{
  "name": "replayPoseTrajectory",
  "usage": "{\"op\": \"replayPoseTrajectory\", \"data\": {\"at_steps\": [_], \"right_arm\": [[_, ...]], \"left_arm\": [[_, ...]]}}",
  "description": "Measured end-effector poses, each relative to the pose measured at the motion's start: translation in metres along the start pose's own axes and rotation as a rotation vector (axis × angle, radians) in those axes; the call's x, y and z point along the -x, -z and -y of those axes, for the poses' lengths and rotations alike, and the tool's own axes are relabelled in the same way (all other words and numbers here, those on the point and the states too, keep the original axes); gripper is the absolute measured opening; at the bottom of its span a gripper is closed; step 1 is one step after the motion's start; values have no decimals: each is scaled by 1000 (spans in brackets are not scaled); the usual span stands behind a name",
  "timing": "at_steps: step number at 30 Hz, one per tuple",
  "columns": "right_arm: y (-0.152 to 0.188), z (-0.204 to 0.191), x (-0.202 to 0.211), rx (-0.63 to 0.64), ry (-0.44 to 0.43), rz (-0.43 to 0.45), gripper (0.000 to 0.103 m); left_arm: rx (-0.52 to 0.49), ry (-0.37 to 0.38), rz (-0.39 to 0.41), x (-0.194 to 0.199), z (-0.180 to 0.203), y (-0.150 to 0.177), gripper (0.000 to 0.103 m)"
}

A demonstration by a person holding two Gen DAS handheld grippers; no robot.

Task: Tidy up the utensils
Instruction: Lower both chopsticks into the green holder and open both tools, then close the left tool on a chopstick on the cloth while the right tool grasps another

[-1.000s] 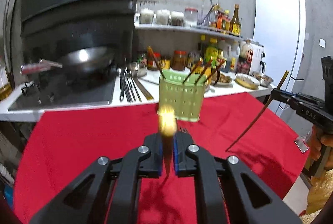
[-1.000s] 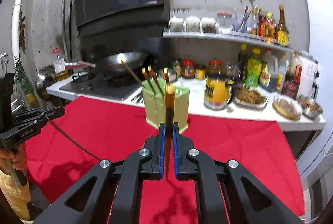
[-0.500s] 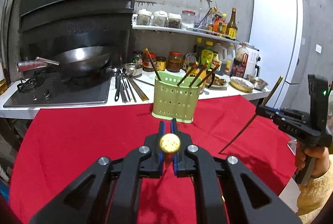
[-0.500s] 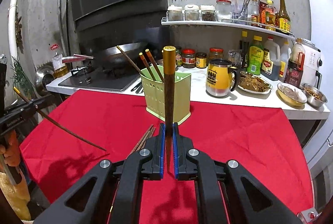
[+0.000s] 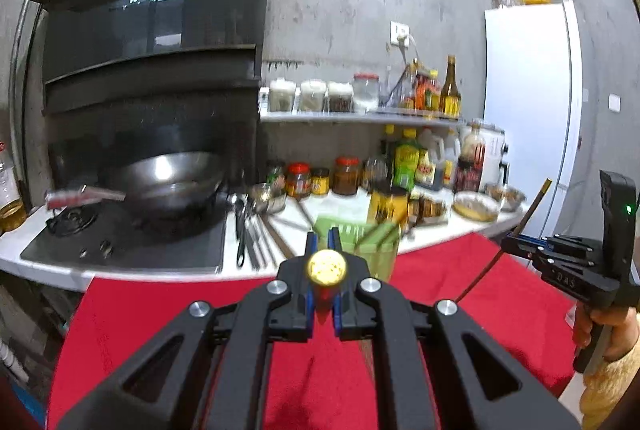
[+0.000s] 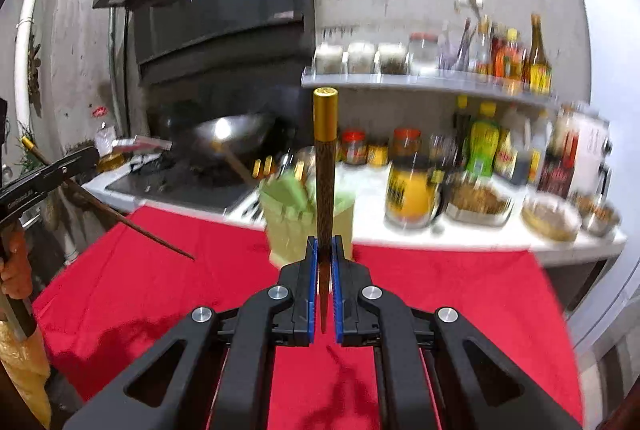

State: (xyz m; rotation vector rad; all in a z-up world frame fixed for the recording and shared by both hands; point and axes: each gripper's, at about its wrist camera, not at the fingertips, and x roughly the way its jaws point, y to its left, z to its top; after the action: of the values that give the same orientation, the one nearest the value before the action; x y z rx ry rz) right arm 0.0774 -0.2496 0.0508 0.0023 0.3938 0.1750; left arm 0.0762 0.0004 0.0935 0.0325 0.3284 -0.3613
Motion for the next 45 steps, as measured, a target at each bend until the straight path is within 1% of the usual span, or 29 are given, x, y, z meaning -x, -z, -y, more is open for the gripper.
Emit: {"op": "replayPoseTrajectory", "data": {"at_steps": [5, 7, 9, 12, 13, 17, 20, 22, 23, 24, 25, 26, 27, 28, 29, 31, 33, 35, 38, 40, 45], "right_arm": [[-56, 1, 0, 30, 38, 136, 7], [-75, 0, -7, 36, 47, 177, 7], [-87, 0, -21, 34, 49, 195, 7], [-91, 4, -45, 12, 27, 173, 7], [-88, 6, -57, 4, 19, 153, 7], [-71, 9, -95, -16, -3, 68, 7], [-58, 11, -118, -21, -9, 13, 7], [-53, 12, -130, -19, -19, -24, 9], [-51, 13, -130, -21, -17, -27, 12], [-51, 15, -127, -31, -12, -17, 23], [-52, 18, -119, -42, -8, 3, 28], [-54, 21, -110, -52, 0, 24, 34], [-57, 24, -103, -59, 5, 38, 37], [-60, 27, -89, -67, 10, 64, 38], [-61, 30, -77, -71, 17, 80, 40], [-62, 34, -54, -68, 37, 106, 42], [-58, 35, -33, -65, 51, 117, 43], [-46, 35, -13, -63, 58, 106, 44], [-19, 31, 6, -57, 61, 65, 45], [5, 26, 12, -52, 55, 23, 45], [61, 8, 13, -47, 16, -92, 45]], "left_arm": [[-16, 7, 100, -29, 3, -54, 5], [-15, 21, 101, -47, 4, -69, 5], [-4, 46, 72, -73, 6, -78, 5], [-11, 61, 13, -117, 12, -76, 5], [-17, 61, -20, -137, 15, -70, 5], [-26, 65, -117, -184, 19, -48, 5], [-21, 60, -154, -205, 15, -36, 5], [-23, 60, -177, -214, 13, -32, 5], [-23, 54, -178, -215, 12, -32, 6], [-23, 53, -173, -214, 11, -33, 7], [-18, 57, -154, -207, 8, -36, 9], [-11, 57, -137, -200, 7, -40, 19], [-4, 53, -112, -191, 5, -45, 32], [1, 47, -85, -181, 3, -50, 36], [4, 35, -54, -167, 1, -55, 37], [11, 14, -19, -142, -3, -61, 39], [30, -28, -5, -113, -8, -59, 44], [32, -75, -20, -94, -11, -50, 49], [25, -133, -61, -71, -12, -22, 49], [28, -139, -114, -58, -12, 8, 49], [59, -144, -216, -35, -8, 73, 49]]}}
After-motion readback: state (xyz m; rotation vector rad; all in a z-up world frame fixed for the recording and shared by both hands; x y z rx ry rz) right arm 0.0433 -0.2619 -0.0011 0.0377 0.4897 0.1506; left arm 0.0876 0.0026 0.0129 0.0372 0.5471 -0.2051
